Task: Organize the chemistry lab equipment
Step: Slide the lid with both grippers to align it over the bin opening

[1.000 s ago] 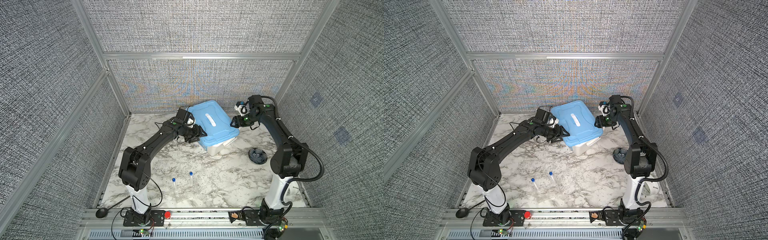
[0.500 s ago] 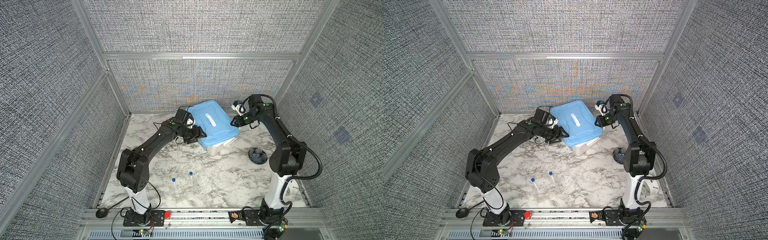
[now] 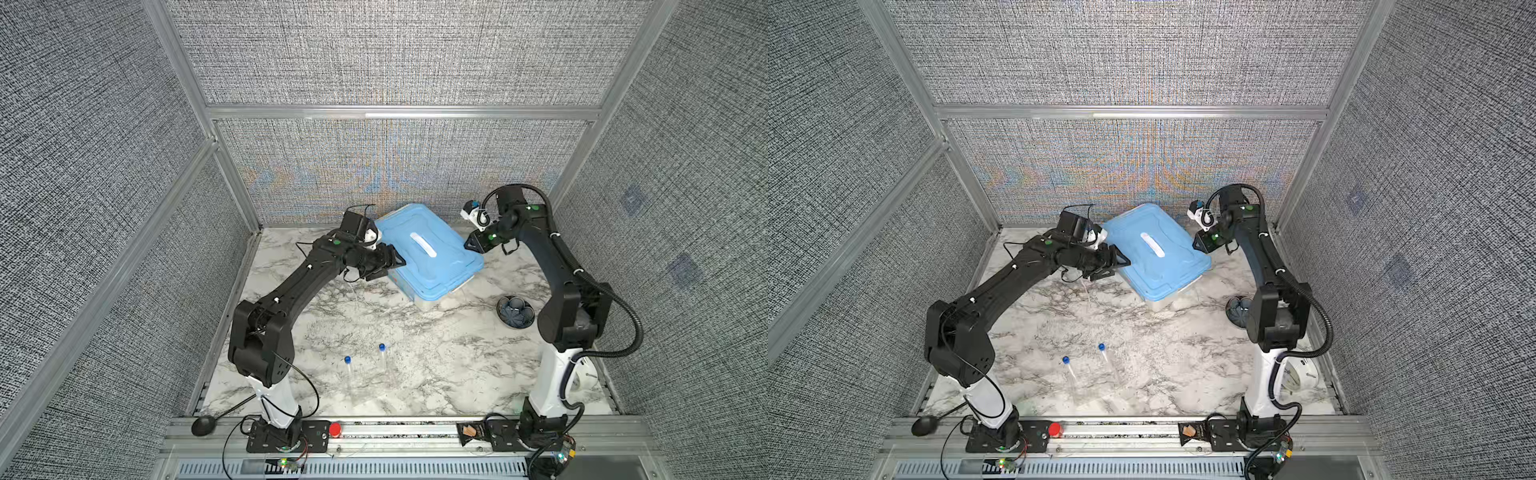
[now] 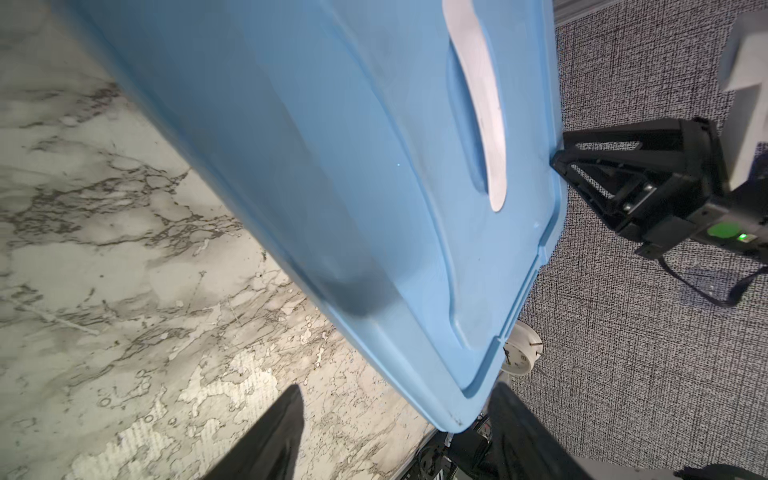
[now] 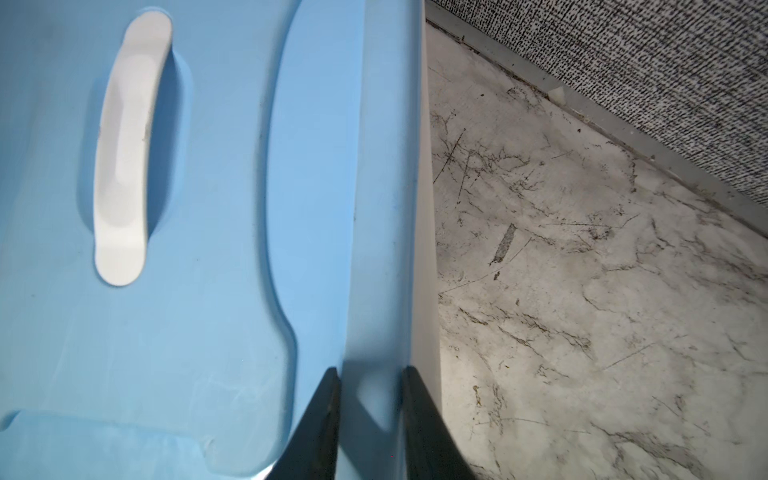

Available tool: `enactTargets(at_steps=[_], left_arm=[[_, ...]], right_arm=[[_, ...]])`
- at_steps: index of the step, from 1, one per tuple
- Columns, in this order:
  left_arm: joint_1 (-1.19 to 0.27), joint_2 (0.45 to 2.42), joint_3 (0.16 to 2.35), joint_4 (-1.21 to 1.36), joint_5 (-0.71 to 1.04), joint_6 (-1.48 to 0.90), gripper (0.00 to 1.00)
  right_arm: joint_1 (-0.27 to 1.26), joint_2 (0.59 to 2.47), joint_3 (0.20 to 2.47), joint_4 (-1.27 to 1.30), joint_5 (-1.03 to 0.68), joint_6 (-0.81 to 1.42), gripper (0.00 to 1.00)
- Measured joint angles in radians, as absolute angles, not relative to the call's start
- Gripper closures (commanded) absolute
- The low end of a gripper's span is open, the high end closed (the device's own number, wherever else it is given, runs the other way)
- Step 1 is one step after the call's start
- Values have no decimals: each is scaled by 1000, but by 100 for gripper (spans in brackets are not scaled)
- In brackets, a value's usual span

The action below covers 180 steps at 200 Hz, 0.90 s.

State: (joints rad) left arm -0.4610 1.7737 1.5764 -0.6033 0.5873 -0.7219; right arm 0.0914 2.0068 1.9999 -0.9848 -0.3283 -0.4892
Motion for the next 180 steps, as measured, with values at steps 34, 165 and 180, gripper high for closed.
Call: enactTargets(at_steps=[34,165,180], left_arm=[[-416,1783,1597,-609,585,-706,28],[-239,2061,1897,-722,558,-533,28],[-224,2119,1966,-758,562,-522,28]], right_arm=[[90,2040,2046,-989,-316,-510,73],[101,2090,2066,-897,-331,-398,61],[101,2078,2046,-879,-330,-372,62]])
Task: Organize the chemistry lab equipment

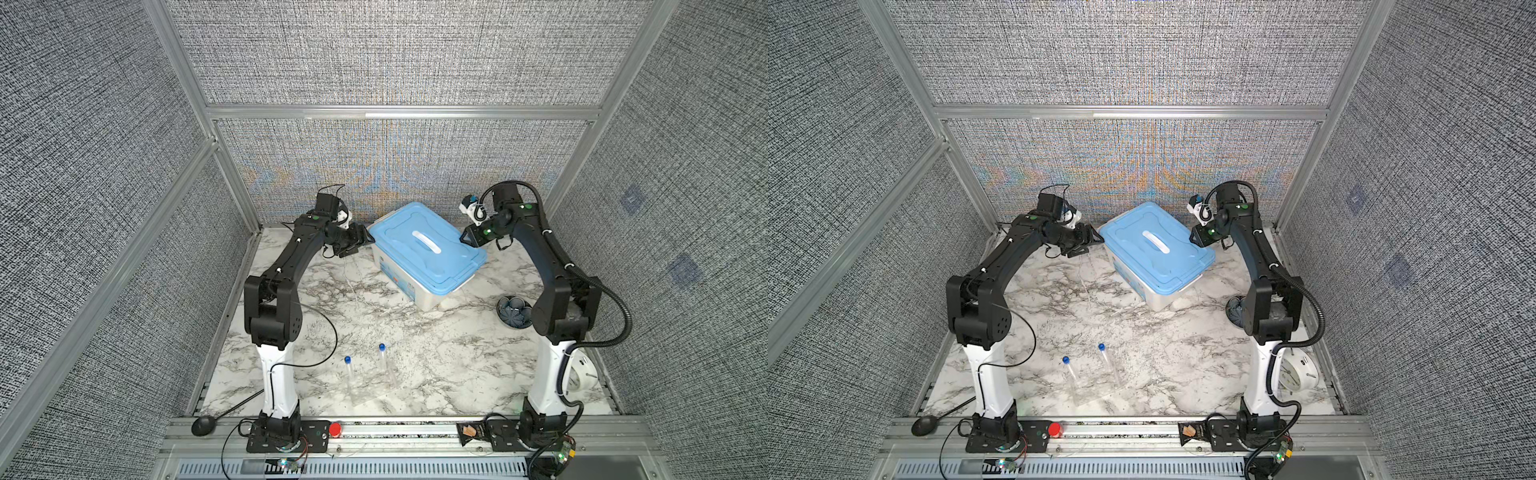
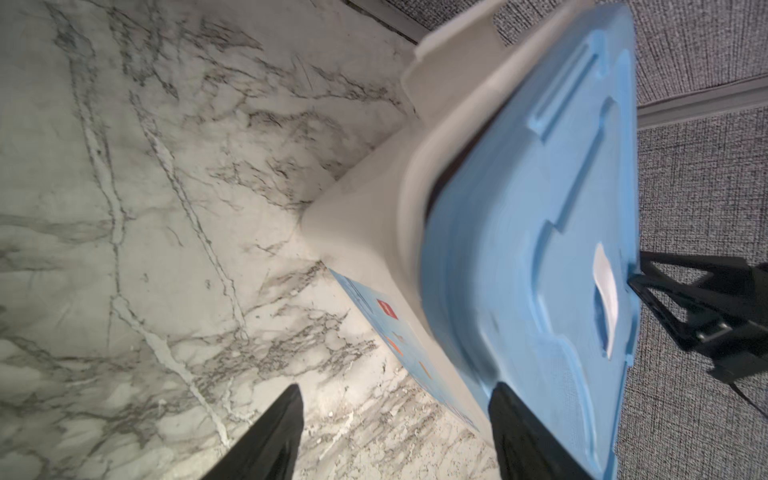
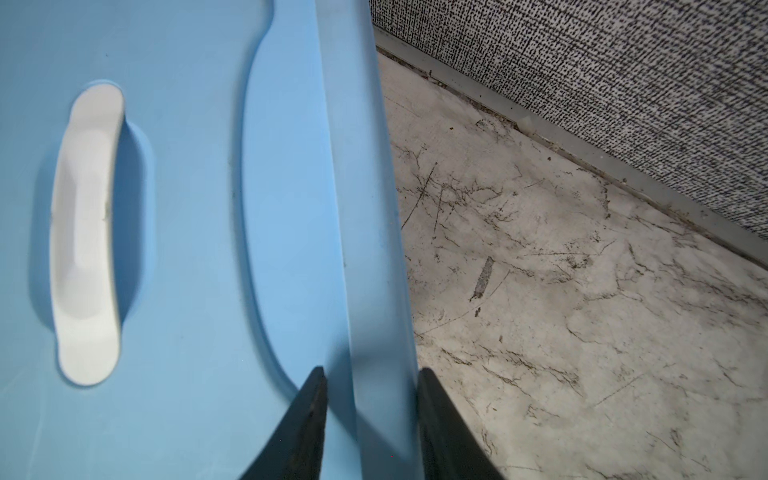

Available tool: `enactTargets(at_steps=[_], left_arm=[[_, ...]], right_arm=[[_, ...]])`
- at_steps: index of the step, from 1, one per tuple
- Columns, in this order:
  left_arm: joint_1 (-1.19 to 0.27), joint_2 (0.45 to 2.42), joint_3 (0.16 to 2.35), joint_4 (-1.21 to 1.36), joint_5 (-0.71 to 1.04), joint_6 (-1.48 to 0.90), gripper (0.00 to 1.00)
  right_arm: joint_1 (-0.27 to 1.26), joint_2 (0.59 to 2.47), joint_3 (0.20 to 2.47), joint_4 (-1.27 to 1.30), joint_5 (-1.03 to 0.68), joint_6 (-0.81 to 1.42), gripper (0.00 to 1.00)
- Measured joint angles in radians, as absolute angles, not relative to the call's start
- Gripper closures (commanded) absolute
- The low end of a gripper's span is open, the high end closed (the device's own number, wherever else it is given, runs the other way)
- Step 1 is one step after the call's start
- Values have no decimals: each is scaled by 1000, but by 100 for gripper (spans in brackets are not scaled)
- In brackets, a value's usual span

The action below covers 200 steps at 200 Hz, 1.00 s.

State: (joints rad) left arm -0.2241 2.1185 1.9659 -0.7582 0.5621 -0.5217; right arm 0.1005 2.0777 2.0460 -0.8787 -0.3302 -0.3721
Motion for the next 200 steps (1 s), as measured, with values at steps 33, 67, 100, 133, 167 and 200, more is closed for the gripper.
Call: enactTargets(at_steps=[33,67,100,133,167,200], left_arm=[[-215,2180,2092,-806,580,-494,28],[-207,2214,2129,-818,603,-479,28],[-192,2220,2133,-817,608,-472,28],[-182,2236,2148,-816,620,-443,28],[-176,2311,2278,-864,623,-413,23],[-175,2316,2329,-896,606,-394,17]], right_arm=[[101,2054,2000,-832,-326,-275,66],[116,2036,1952,-756,-313,-195,68],[143,2055,1966,-723,-313,-159,66],[165,2070,1990,-721,-293,-141,53],[166,2033,1997,-767,-285,-60,39],[151,1860,1868,-730,-255,186,34]])
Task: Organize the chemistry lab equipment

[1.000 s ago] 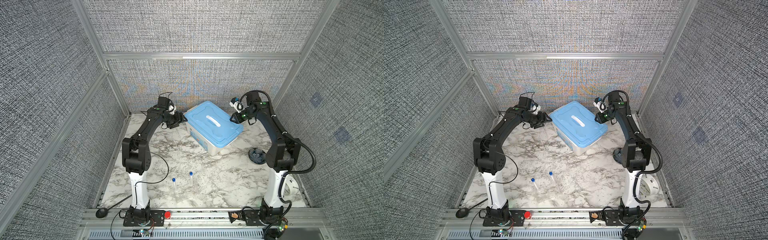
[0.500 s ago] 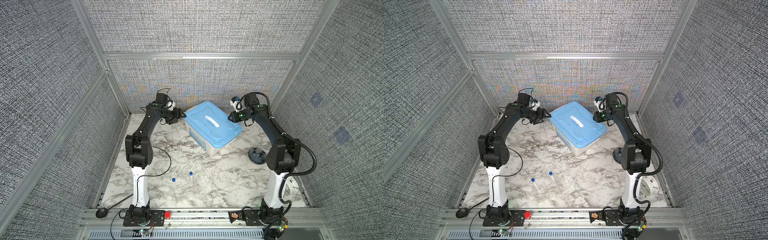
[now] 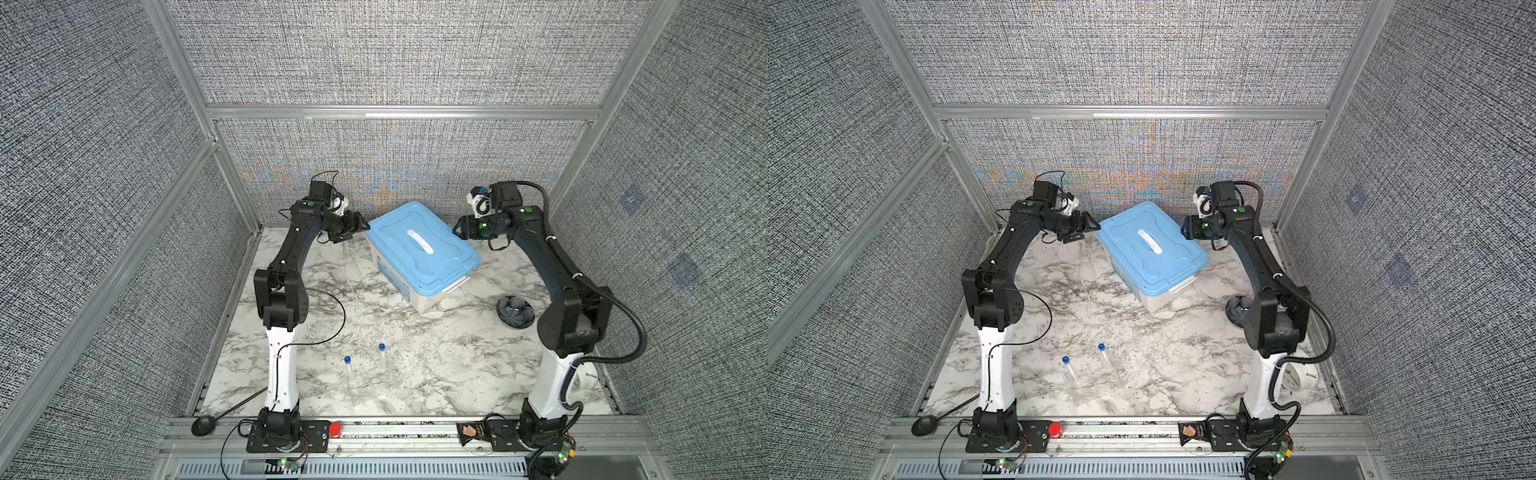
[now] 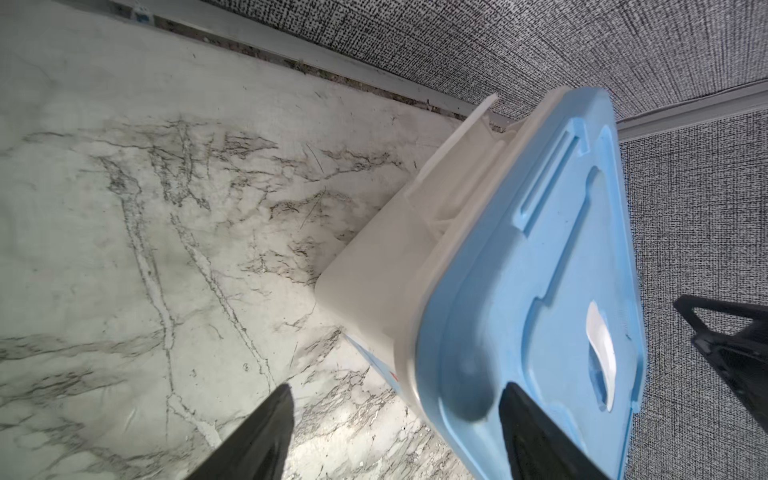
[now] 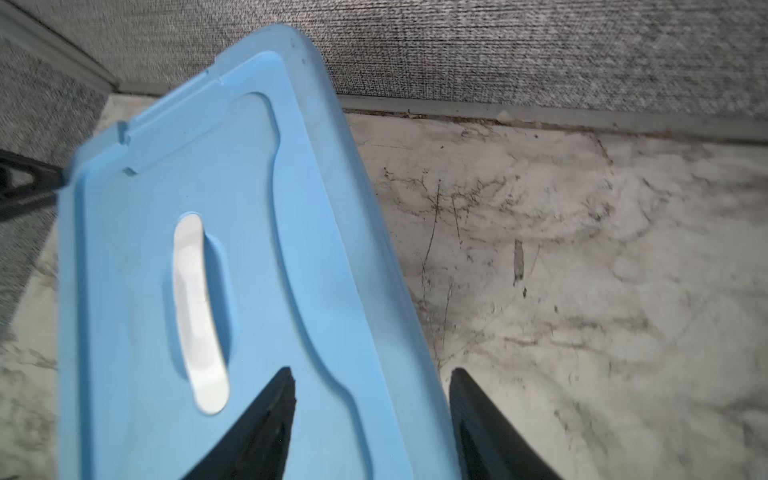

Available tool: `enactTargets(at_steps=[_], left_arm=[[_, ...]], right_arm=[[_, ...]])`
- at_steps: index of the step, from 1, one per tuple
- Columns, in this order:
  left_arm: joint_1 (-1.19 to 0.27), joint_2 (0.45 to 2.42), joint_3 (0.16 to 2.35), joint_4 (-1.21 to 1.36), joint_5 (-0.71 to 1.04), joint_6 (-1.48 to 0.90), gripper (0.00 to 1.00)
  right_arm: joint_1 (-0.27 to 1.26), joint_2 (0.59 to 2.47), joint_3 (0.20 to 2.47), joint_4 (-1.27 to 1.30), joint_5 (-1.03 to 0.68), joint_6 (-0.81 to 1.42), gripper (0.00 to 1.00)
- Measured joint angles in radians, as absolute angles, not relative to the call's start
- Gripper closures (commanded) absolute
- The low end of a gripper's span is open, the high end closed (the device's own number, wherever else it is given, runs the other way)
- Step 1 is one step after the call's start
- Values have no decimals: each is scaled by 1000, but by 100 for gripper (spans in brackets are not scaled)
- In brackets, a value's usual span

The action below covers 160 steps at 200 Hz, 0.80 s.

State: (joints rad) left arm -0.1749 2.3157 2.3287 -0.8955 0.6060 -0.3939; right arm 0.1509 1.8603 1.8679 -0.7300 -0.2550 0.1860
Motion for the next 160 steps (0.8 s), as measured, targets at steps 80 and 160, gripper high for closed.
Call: enactTargets(at_steps=[80,160], left_arm=[[-177,2344,2304,-723,657,-354,1],[-218,2376,2305,-658,765,-253,13]], right_arm=[[149,1498,1450,-654,-164,613,27],[144,1569,1370,-591,-244,810,27]])
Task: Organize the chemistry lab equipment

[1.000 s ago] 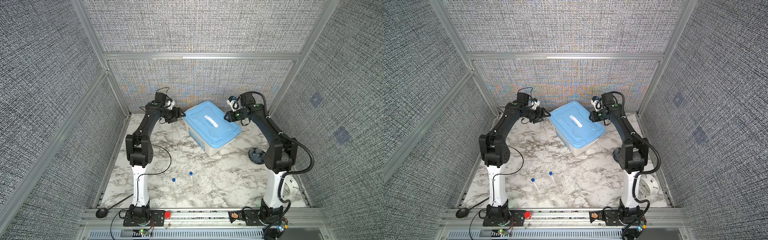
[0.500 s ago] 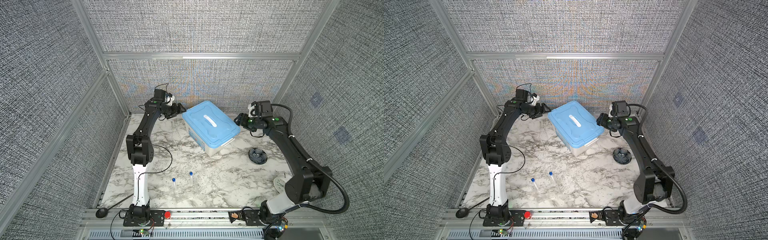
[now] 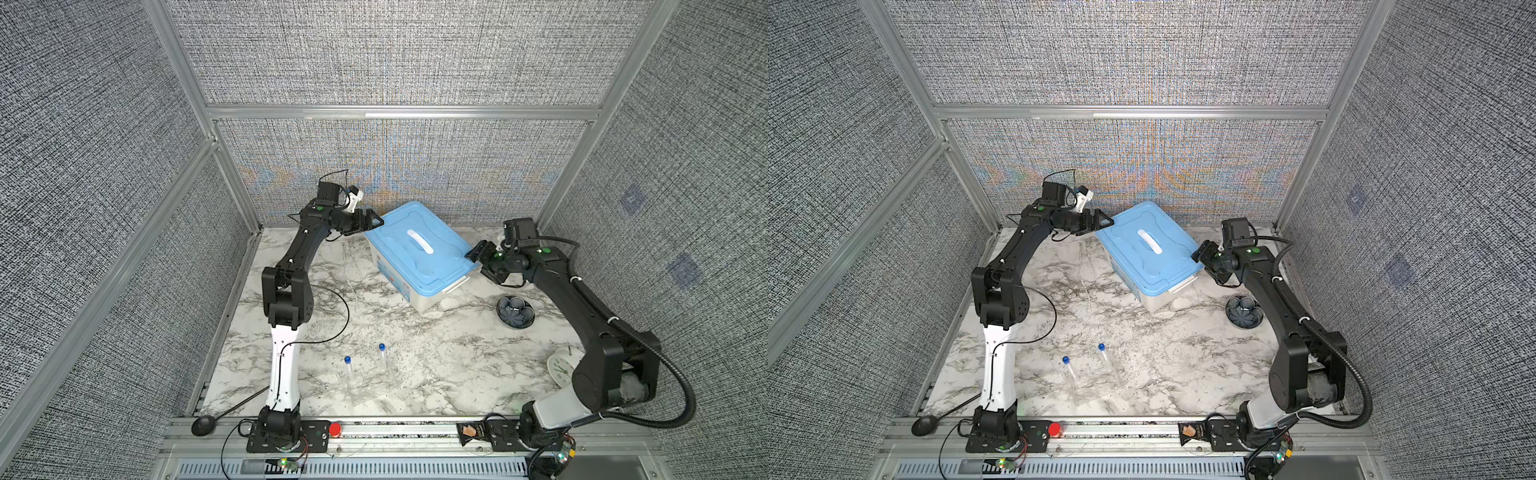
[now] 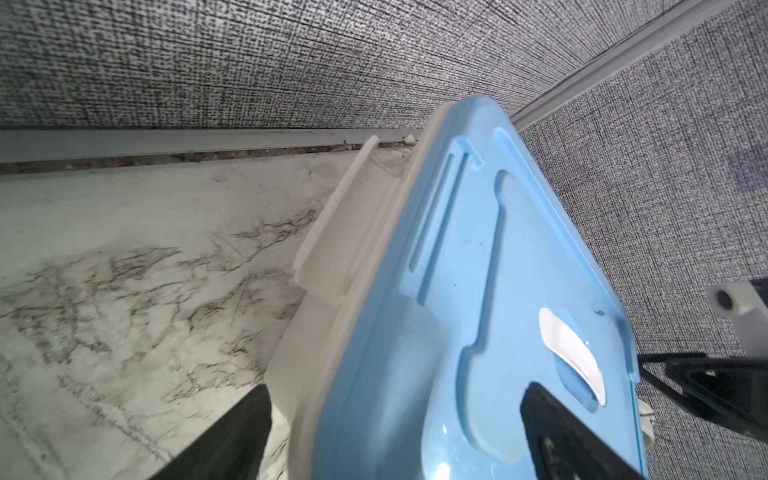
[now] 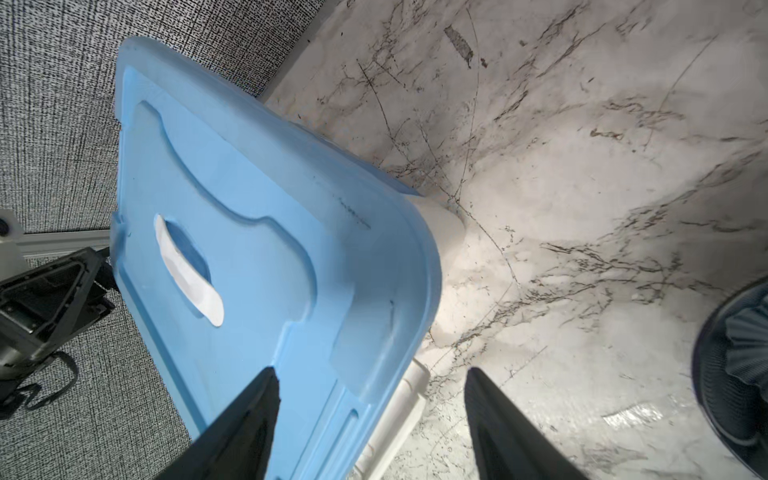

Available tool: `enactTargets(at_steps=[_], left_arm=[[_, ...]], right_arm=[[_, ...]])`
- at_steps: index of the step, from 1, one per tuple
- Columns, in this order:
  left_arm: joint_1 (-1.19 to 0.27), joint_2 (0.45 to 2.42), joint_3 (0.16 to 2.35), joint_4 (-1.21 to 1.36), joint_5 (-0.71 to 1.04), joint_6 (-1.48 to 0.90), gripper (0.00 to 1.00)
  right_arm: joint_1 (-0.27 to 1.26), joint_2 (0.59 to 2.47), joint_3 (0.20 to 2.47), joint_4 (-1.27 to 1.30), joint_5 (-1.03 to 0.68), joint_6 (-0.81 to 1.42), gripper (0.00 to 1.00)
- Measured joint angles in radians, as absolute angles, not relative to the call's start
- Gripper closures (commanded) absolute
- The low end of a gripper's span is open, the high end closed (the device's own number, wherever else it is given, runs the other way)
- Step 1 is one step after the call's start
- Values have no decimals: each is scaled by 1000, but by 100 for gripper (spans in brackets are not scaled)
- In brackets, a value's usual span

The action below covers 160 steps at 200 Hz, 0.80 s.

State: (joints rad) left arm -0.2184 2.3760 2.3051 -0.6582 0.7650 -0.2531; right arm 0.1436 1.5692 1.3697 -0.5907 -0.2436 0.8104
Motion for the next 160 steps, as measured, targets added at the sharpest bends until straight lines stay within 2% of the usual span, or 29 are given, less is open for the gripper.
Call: enactTargets(at_steps=[48,96,160], left_arm=[[-228,2372,2251,-662,790,-227,20],[-225,2273,2131,-715,779,-171,22],[-226,2010,1761,-691,758,-167,24]], right_arm=[[145,1658,1431,-568,-246,828,38],[152,1699,1480,-587,-228,823,41],[181,1732,1534,-624,-191,734,44]])
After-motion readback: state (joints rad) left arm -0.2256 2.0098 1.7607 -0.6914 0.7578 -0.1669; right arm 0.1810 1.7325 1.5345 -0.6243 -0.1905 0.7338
